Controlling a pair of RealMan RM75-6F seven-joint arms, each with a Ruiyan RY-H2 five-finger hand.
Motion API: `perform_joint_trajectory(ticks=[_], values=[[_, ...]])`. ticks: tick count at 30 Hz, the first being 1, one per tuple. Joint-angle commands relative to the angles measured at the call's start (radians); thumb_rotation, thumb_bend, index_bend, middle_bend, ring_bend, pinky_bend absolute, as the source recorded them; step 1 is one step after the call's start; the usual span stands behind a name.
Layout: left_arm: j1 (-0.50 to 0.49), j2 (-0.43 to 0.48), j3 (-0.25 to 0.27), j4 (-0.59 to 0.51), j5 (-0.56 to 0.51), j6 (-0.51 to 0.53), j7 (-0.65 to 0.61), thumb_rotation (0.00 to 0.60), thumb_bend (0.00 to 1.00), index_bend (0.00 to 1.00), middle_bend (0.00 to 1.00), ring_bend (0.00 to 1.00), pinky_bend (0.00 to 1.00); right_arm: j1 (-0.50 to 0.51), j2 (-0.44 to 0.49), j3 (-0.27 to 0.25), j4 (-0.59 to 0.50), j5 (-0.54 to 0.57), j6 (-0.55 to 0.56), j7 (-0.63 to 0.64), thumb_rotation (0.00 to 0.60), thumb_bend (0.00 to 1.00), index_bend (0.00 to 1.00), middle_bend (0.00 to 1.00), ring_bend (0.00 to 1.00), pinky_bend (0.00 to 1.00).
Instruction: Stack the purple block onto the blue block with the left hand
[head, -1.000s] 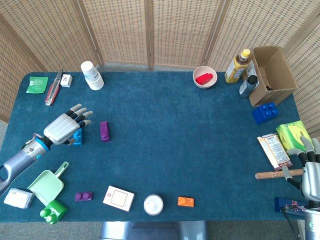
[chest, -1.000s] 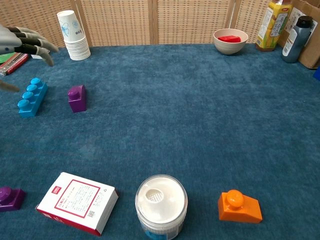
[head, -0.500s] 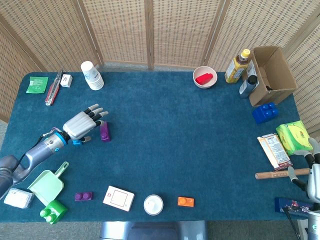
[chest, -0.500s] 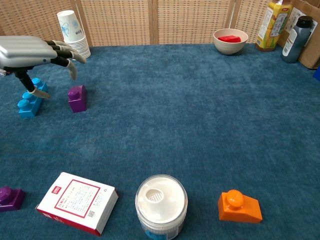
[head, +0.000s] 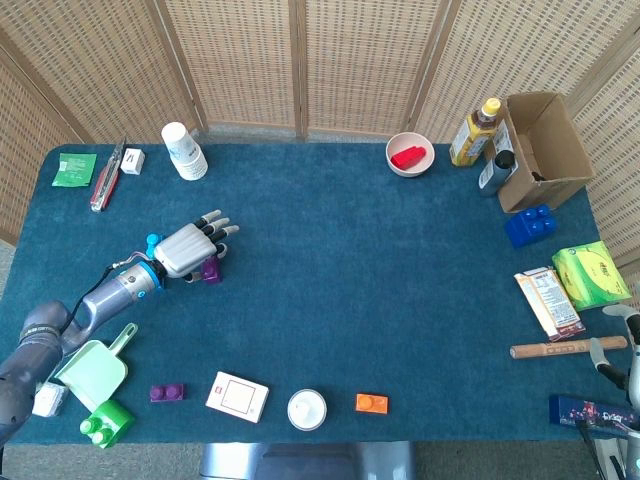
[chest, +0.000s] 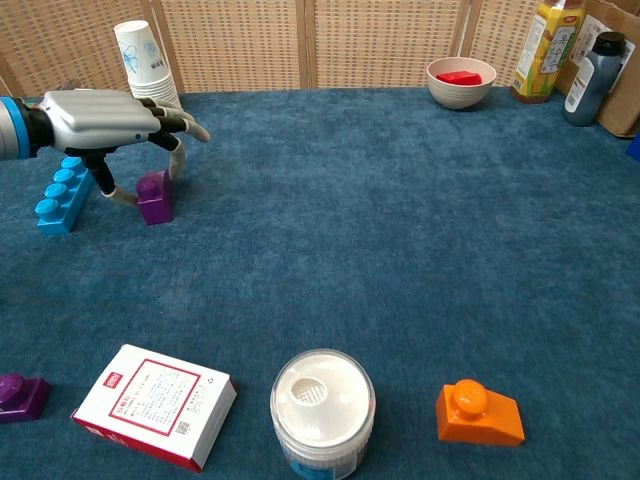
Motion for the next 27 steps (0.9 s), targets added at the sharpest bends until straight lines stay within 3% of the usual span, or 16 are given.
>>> perform_joint_trajectory(ticks=[1, 10, 27], values=[[-0.008, -0.016, 0.008, 0.02, -0.005, -0.002, -0.015, 0.6, 0.27, 0.47, 0.12, 0.05, 0.0, -0.002, 0.001, 0.0, -0.001, 0.001, 0.002, 0.0, 0.6, 0.29, 0.38, 0.14, 0.0, 0.0], [-0.03, -0.061, 0.03, 0.093, -0.017, -0.028, -0.041, 0.6, 0.27, 0.56, 0.14, 0.06, 0.0, -0.011, 0.003, 0.003, -0.008, 0.002, 0.009, -0.004, 0.6, 0.28, 0.38, 0.14, 0.0, 0.0], [-0.043, -0.072, 0.051, 0.122, -0.049, -0.045, -0.053, 0.6, 0.28, 0.59, 0.16, 0.07, 0.0, -0.022, 0.002, 0.005, -0.003, -0.008, 0.02, 0.01, 0.6, 0.28, 0.38, 0.14, 0.0, 0.0]])
